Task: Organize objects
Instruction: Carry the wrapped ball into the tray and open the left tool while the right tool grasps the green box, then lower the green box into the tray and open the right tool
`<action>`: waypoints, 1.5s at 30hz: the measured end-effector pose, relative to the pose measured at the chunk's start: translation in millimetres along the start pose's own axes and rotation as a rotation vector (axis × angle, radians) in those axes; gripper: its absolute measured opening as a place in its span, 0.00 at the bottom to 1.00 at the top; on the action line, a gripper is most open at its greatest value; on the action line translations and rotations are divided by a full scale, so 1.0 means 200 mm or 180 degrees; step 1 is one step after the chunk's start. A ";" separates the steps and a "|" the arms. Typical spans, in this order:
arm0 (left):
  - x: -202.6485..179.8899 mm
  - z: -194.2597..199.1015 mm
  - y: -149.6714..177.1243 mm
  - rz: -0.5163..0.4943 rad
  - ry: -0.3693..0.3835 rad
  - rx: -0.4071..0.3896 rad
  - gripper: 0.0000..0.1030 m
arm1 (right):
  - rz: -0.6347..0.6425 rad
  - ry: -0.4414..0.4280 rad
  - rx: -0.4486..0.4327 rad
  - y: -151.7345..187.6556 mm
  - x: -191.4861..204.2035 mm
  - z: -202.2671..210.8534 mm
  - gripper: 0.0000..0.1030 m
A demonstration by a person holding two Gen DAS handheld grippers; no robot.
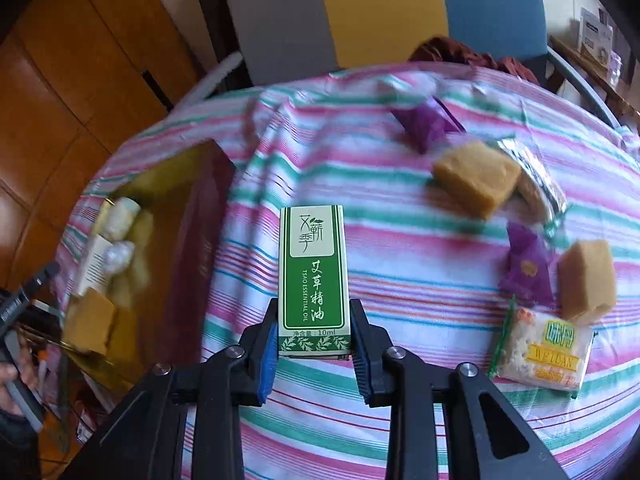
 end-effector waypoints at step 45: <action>0.38 0.32 0.16 0.0559 -0.0004 -0.0380 0.62 | 0.0384 -0.0608 0.0398 -0.20 1.21 -0.17 0.42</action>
Point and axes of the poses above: each gripper's, at about its wrist camera, not at the fingertips, and z roughly against the way its jaws point, x to its left, y to its underside, the point moved 10 cm from there along -z, roughly the way its jaws point, and after that the axes turned 15 degrees about y, right-handed, at the moved point
